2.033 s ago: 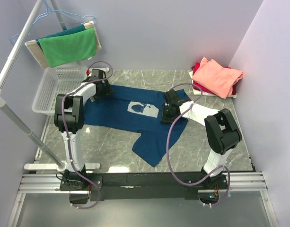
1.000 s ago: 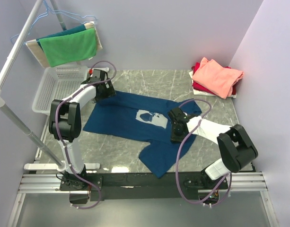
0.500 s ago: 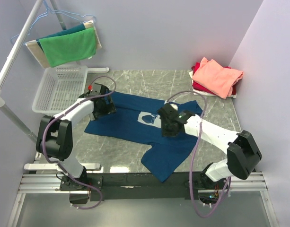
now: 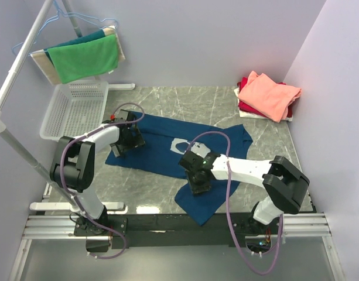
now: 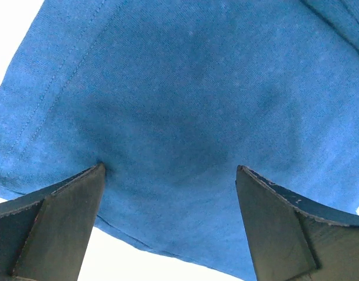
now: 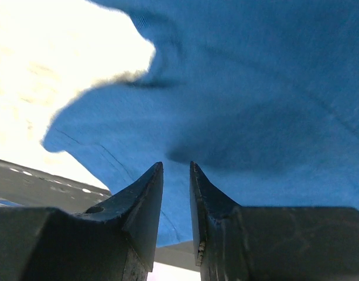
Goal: Fold and stack the t-shirts
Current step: Fold the tshirt
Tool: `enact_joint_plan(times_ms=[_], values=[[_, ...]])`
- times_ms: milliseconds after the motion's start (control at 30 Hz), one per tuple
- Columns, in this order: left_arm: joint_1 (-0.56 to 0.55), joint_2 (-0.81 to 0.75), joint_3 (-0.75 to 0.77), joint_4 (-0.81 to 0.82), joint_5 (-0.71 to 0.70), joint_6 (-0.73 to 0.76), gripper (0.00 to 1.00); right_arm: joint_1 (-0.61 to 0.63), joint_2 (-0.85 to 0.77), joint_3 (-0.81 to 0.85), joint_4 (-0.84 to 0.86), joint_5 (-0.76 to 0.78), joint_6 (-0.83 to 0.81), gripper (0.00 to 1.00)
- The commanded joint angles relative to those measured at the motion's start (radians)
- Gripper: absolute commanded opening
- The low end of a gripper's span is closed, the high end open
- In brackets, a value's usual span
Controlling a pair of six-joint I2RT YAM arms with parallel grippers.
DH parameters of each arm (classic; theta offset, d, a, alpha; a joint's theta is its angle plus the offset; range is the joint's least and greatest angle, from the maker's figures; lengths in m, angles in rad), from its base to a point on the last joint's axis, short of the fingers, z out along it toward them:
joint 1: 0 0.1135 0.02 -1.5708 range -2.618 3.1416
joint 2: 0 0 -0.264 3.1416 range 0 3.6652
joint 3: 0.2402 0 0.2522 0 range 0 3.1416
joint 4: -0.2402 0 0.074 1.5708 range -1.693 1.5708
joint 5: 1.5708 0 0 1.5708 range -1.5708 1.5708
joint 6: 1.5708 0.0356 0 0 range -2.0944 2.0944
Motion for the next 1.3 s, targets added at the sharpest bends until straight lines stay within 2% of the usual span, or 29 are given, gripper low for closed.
enact_joint_plan(times_ms=[0,300,633,800,833,933,967,1100,1267], values=[[0.004,0.058,-0.033,-0.003,0.039,-0.055,0.99,0.022,0.006,-0.045,-0.027,-0.012,0.019,0.32],[0.013,-0.052,-0.12,-0.125,-0.023,-0.123,0.99,0.028,-0.073,-0.148,-0.11,-0.04,0.0,0.32],[0.013,-0.205,-0.162,-0.222,-0.061,-0.126,0.99,0.028,-0.173,-0.209,-0.186,-0.054,-0.015,0.3],[0.013,-0.251,-0.102,-0.204,-0.052,-0.1,1.0,0.027,-0.233,-0.068,-0.241,0.032,0.043,0.29],[0.013,-0.254,-0.082,-0.21,-0.055,-0.094,0.99,0.028,-0.242,-0.038,-0.27,0.098,0.057,0.3],[0.013,-0.269,0.001,-0.205,-0.06,-0.074,0.99,0.025,-0.274,0.091,-0.326,0.208,0.111,0.34],[0.013,-0.271,0.018,-0.193,-0.049,-0.066,0.99,0.021,-0.28,0.139,-0.329,0.274,0.123,0.39],[0.012,-0.211,0.109,-0.148,0.002,-0.036,0.99,-0.079,-0.244,0.176,-0.274,0.33,0.134,0.42],[-0.003,-0.125,0.185,-0.09,0.071,-0.009,0.99,-0.255,-0.179,0.184,-0.099,0.35,0.106,0.41]])
